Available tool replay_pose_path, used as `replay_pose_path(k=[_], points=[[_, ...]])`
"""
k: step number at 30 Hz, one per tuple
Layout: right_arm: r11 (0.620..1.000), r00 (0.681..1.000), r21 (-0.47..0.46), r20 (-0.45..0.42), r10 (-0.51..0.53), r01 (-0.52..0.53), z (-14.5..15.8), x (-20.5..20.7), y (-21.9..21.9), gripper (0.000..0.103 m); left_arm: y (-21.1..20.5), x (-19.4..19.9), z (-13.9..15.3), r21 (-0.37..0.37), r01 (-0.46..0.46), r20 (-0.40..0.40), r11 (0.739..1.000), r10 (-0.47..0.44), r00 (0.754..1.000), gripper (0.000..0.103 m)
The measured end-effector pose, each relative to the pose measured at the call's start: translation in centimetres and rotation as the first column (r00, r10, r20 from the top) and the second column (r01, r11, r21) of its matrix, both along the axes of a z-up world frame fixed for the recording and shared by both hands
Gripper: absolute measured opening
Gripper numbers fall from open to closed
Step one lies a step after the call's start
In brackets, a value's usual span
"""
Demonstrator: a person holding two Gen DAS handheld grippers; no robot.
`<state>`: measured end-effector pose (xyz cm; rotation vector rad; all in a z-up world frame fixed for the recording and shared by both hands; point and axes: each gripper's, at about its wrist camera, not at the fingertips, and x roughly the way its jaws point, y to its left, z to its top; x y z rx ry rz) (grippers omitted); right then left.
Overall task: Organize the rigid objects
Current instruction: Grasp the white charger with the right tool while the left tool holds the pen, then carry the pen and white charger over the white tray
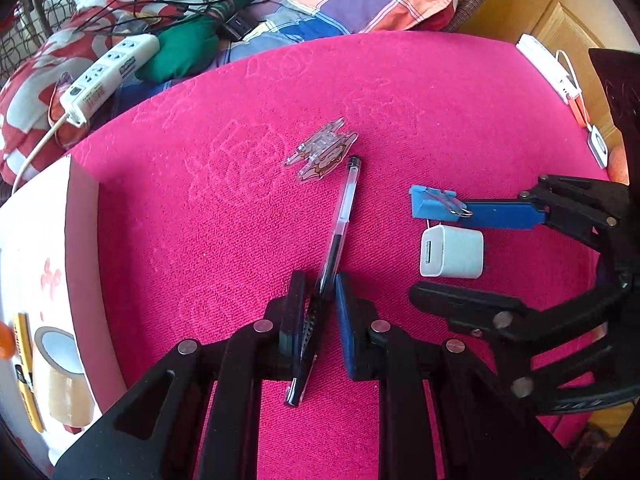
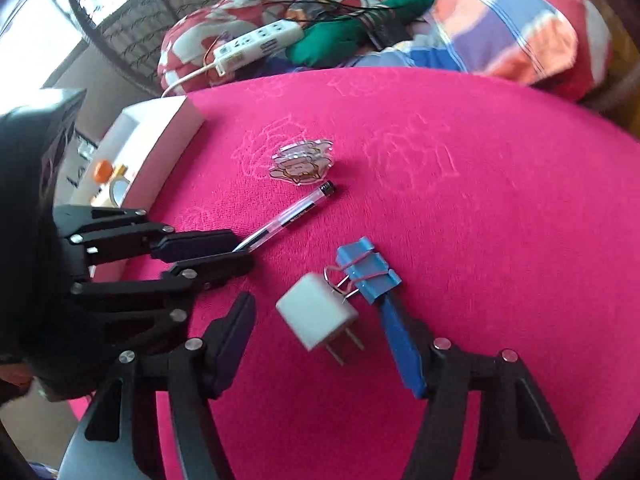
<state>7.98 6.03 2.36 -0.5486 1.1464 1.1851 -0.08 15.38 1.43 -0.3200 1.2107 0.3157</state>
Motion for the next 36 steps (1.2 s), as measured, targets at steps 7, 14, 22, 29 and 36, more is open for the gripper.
replay_pose_path(k=[7, 14, 22, 29, 36], points=[[0.999, 0.998, -0.023, 0.052, 0.030, -0.029, 0.1, -0.8, -0.9, 0.039, -0.3, -0.7, 0.0, -0.028, -0.008, 0.016, 1.000, 0.008, 1.000, 0.009], [0.995, 0.993, 0.005, -0.066, -0.102, 0.102, 0.7, 0.3, -5.0, 0.039, -1.1, -3.2, 0.1, -0.093, -0.071, 0.040, 0.993, 0.075, 0.996, 0.009], [0.987, 0.982, 0.018, -0.099, -0.159, 0.161, 1.1, 0.5, -6.6, 0.039, -1.8, -3.5, 0.7, -0.106, -0.075, 0.060, 0.992, 0.082, 0.995, 0.009], [0.987, 0.987, 0.075, -0.084, -0.135, 0.141, 3.8, 0.0, -6.5, 0.039, -2.0, -4.3, 3.6, -0.115, -0.087, 0.137, 0.990, 0.102, 0.985, 0.009], [0.962, 0.987, 0.227, -0.087, -0.138, 0.154, 9.8, -0.8, -7.5, 0.039, -2.6, -6.1, 9.5, -0.044, -0.133, 0.252, 0.990, 0.140, 0.958, 0.009]])
